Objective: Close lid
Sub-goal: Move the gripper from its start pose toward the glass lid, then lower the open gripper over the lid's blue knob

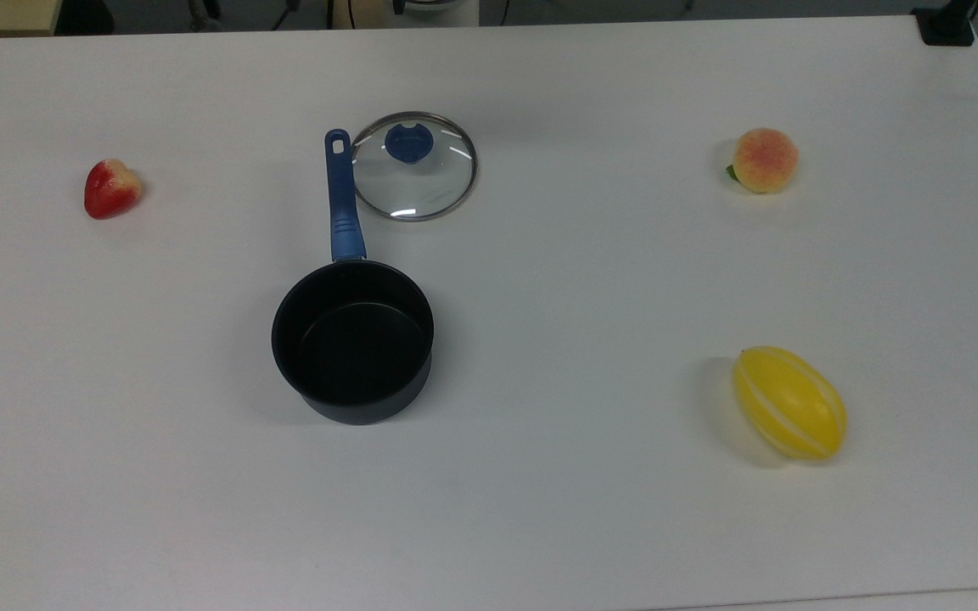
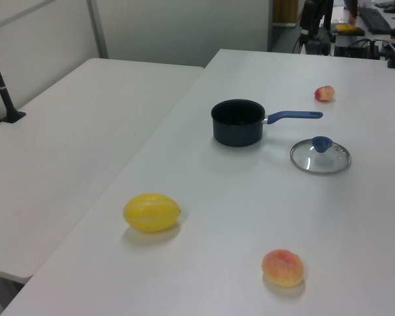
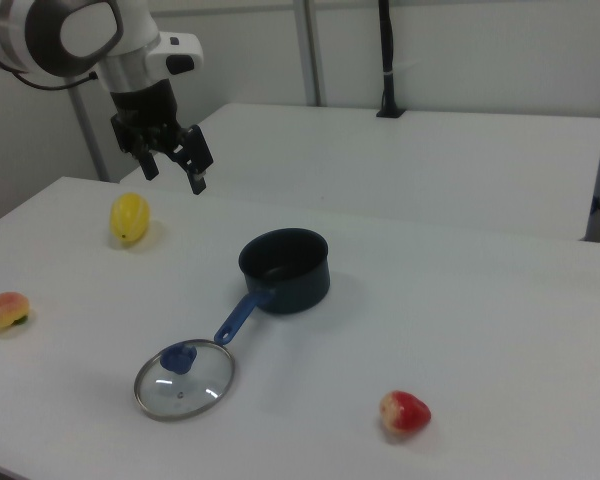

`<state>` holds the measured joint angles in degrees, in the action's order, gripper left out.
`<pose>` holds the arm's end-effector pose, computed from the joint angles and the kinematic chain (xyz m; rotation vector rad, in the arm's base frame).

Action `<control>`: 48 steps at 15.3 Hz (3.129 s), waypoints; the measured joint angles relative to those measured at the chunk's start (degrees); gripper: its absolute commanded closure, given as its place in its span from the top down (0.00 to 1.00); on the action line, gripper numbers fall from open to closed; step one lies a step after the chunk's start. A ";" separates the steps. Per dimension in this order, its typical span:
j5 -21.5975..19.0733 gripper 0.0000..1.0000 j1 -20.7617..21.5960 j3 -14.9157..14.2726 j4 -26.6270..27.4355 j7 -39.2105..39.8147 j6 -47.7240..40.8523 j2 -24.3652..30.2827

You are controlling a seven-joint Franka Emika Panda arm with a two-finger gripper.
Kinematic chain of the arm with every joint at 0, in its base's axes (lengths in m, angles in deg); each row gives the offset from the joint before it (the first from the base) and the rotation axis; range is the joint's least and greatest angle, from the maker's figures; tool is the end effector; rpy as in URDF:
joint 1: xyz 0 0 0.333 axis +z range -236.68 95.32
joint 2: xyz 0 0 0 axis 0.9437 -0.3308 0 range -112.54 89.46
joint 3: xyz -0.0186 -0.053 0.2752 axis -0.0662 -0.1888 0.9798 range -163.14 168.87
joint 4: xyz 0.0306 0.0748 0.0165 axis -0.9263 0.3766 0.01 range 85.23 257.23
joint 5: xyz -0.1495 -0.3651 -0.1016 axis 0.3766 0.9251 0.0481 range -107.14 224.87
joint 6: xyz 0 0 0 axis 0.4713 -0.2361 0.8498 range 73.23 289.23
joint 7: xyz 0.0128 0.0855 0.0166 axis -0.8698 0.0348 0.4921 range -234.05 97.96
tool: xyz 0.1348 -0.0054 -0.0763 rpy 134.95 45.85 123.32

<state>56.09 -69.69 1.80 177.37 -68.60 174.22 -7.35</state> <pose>0.5722 0.0057 0.5471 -3.0837 0.0247 -0.2163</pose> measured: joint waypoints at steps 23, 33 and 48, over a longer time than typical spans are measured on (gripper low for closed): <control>0.32 1.00 1.61 0.90 0.67 2.16 -18.52 0.50; 1.79 1.00 2.38 5.20 8.71 3.51 -18.04 0.42; 8.97 1.00 2.26 10.84 35.67 -10.61 20.15 6.39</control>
<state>65.06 -67.43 12.65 213.04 -79.21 194.37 -0.96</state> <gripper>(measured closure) 0.000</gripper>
